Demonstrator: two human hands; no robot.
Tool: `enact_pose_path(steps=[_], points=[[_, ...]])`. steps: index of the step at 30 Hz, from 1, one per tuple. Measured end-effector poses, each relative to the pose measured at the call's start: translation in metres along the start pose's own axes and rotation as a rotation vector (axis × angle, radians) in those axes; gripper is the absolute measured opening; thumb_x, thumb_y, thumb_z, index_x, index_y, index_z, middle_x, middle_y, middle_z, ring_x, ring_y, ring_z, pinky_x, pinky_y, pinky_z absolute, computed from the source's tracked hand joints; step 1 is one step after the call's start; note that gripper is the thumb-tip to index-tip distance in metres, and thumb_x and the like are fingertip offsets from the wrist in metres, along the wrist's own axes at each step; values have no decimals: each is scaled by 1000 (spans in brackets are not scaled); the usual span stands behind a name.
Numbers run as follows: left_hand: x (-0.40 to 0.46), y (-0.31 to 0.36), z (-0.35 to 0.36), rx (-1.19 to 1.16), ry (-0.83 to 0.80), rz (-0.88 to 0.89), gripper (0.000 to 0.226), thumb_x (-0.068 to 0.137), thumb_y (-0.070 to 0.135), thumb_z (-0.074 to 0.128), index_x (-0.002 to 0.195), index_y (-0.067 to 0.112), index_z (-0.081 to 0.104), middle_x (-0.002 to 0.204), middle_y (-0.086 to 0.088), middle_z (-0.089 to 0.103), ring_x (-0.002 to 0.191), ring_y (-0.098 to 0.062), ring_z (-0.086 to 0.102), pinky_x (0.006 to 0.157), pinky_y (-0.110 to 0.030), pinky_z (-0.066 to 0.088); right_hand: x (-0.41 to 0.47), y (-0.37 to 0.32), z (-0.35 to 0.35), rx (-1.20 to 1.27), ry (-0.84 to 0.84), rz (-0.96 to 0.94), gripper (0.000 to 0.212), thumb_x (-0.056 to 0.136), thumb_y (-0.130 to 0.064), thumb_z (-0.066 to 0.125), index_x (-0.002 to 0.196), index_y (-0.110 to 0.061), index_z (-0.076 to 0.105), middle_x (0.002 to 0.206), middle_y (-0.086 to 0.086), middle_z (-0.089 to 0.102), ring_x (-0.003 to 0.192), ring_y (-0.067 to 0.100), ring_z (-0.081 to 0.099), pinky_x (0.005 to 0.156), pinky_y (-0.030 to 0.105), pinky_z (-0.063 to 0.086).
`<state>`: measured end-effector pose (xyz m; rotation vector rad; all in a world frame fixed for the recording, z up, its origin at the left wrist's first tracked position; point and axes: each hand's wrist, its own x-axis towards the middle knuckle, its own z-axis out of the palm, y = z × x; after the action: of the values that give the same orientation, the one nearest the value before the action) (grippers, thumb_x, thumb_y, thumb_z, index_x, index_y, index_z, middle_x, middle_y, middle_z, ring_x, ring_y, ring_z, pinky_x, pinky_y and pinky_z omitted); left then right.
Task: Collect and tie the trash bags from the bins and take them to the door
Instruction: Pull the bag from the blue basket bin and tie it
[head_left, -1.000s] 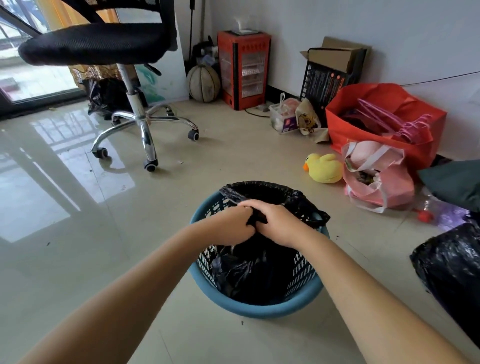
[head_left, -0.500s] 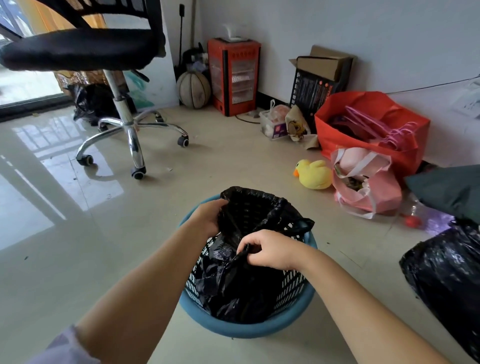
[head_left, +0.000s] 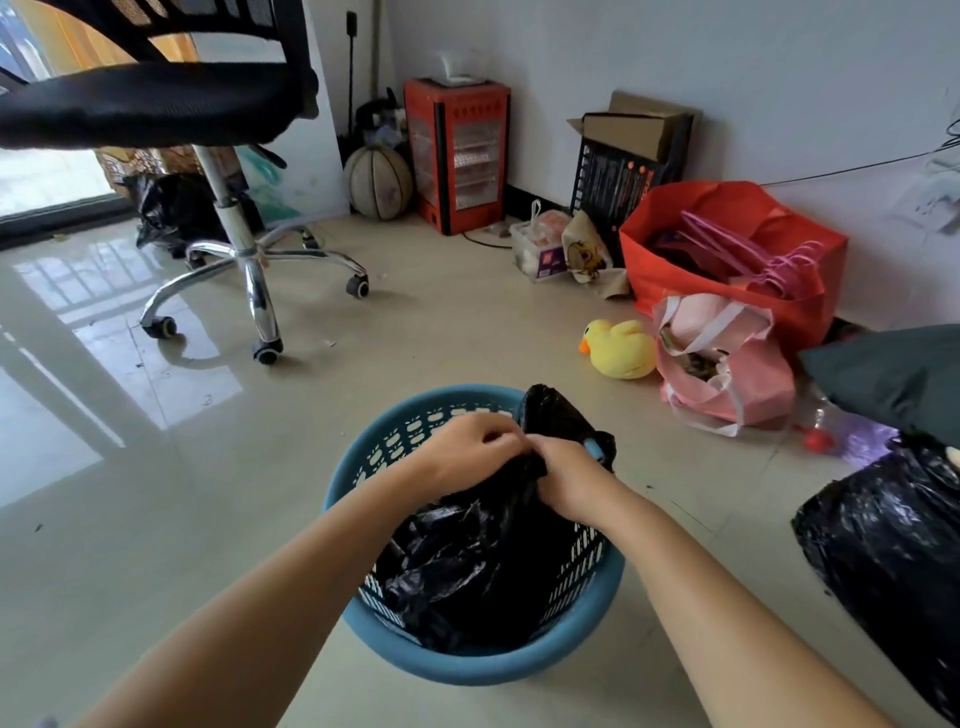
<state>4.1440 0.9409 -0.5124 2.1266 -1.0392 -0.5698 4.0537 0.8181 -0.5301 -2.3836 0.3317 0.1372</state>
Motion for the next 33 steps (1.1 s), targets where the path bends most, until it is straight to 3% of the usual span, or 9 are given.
enact_pose_path(steps=[3,6,9,15,19,24,29,31,33], points=[[27,-3,8,-38,250,-168,29,88,39,56,91,12,65,81,-1,67,80,-20,61,72,-30,46,-8,-9,-3,-25,-110,47,34,83,-7,48,113,-16,64,111,10,67,103,25,61,87,35,48],[52,2,22,86,-16,-246,50,85,41,63,123,10,55,119,-6,63,111,-23,58,89,-29,44,-14,-23,-7,-75,-329,39,43,82,-4,48,121,-18,60,117,7,63,95,22,57,76,32,46],[59,-1,29,166,-168,-150,34,85,10,55,118,11,62,122,-8,64,113,-23,58,94,-29,44,-17,-21,-16,-157,-412,32,42,83,-3,48,119,-20,61,118,4,63,101,22,58,85,34,48],[29,-18,8,-225,101,-183,36,81,-10,42,87,15,68,89,-11,65,79,-21,55,75,-30,44,-13,23,-32,201,61,89,23,84,0,54,85,-21,63,97,3,59,90,15,55,84,28,42],[6,-3,3,-399,19,-129,33,88,-4,45,106,11,68,109,-12,69,97,-20,62,98,-38,48,-4,11,-12,200,34,-8,27,83,-2,60,103,-19,50,127,1,42,121,13,44,93,18,35],[-14,-8,-6,-489,9,-126,25,95,12,49,113,15,67,115,-7,68,113,-24,62,103,-34,45,-2,-10,4,215,118,57,55,86,-10,56,134,-23,32,104,-2,57,93,18,57,77,29,42],[-26,-55,-27,456,346,-246,61,88,23,55,144,19,31,145,-8,40,135,-26,38,116,-42,22,0,-19,-2,205,199,54,24,86,-7,57,109,-11,66,105,8,70,94,21,61,76,29,43],[-35,-83,-35,463,295,-453,74,83,19,59,147,16,22,147,-13,33,136,-30,35,115,-45,23,3,-26,-7,286,249,52,21,85,-5,56,100,-11,68,100,13,72,92,26,64,82,36,50],[-44,-105,-37,94,248,-623,57,82,9,58,136,6,40,116,-18,56,102,-31,56,92,-39,44,5,-36,-13,381,300,32,20,83,-6,57,90,-20,70,95,11,72,93,29,66,89,47,53]])
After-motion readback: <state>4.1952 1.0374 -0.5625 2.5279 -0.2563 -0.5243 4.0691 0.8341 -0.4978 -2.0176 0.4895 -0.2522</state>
